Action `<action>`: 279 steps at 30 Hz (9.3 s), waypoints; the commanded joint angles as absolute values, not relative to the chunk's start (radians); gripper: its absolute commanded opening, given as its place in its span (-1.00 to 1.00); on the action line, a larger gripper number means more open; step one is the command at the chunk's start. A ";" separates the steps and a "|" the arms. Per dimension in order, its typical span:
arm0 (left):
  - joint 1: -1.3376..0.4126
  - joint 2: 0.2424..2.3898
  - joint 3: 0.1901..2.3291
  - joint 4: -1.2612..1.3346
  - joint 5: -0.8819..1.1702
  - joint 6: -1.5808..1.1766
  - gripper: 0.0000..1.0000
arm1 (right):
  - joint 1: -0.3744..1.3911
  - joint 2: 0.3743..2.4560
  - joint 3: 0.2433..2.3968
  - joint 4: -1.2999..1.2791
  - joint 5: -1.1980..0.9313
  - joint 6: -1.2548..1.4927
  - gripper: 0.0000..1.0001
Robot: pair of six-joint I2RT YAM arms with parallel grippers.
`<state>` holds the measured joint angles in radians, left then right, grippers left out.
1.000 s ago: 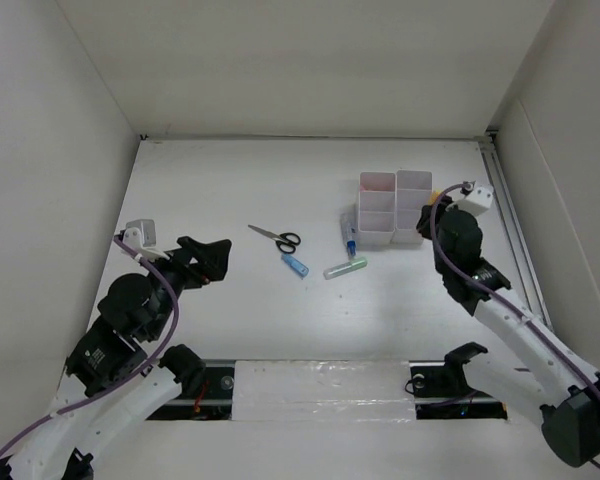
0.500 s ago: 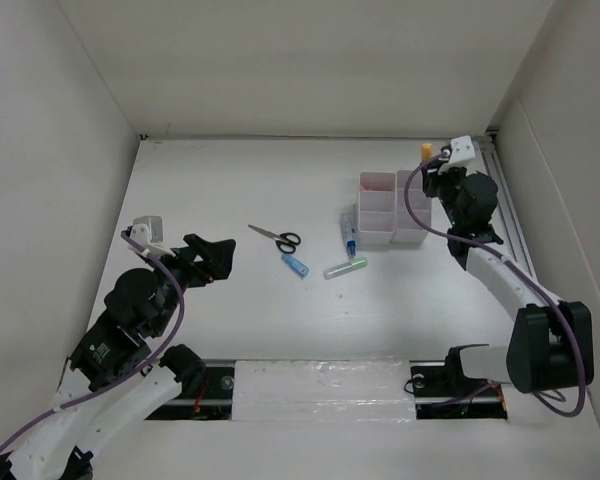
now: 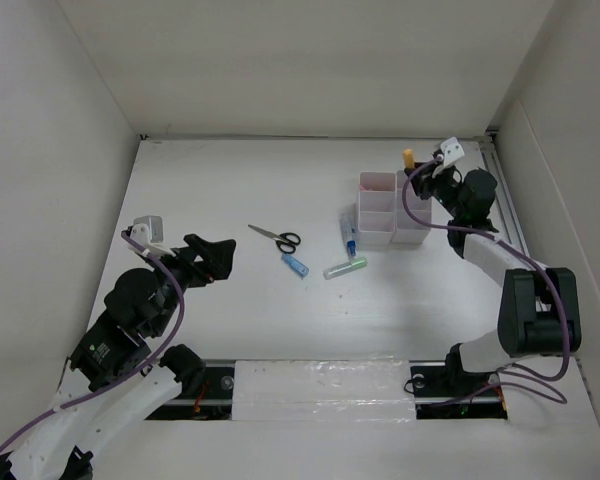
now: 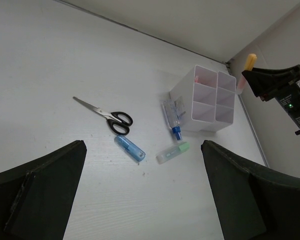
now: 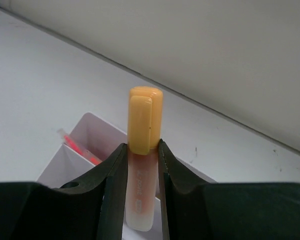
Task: Sort the stationery into containers
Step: Place the stationery in the storage box, then pick up the stationery from the center of the board, then place the stationery in the storage box.
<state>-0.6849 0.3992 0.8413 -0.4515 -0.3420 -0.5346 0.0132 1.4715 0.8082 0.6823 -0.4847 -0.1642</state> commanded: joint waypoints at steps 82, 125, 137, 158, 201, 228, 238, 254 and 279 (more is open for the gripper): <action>-0.681 0.359 0.825 -0.387 -0.295 -0.503 1.00 | -0.060 1.571 0.853 0.607 -0.502 -0.121 -0.68; -0.681 0.359 0.825 -0.387 -0.295 -0.503 1.00 | -0.060 1.559 0.845 0.571 -0.522 -0.130 0.01; -0.681 0.368 0.825 -0.387 -0.304 -0.503 1.00 | 0.032 1.239 0.787 0.484 -0.427 -0.110 0.12; -0.681 0.402 0.834 -0.436 -0.404 -0.546 1.00 | 1.031 1.536 1.027 -0.556 0.773 1.257 0.96; -0.681 0.328 0.825 -0.399 -0.347 -0.528 1.00 | 0.808 1.902 1.152 -0.718 0.480 1.654 0.08; -0.681 0.301 0.847 -0.431 -0.390 -0.548 1.00 | 0.779 2.043 1.000 -0.566 0.229 1.443 -0.60; -0.681 0.279 0.847 -0.431 -0.390 -0.548 1.00 | 0.863 2.005 1.034 -0.483 0.250 1.298 -1.00; -0.681 0.276 0.838 -0.422 -0.390 -0.548 1.00 | 0.855 1.362 0.997 -0.353 0.500 0.784 -1.00; -0.681 0.403 0.828 -0.402 -0.362 -0.528 1.00 | 0.165 1.301 0.672 0.817 -0.157 -0.009 -1.00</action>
<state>-0.6849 0.4004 0.8288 -0.4492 -0.3695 -0.5388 0.2317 1.2850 0.7013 0.5488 -0.0376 0.0322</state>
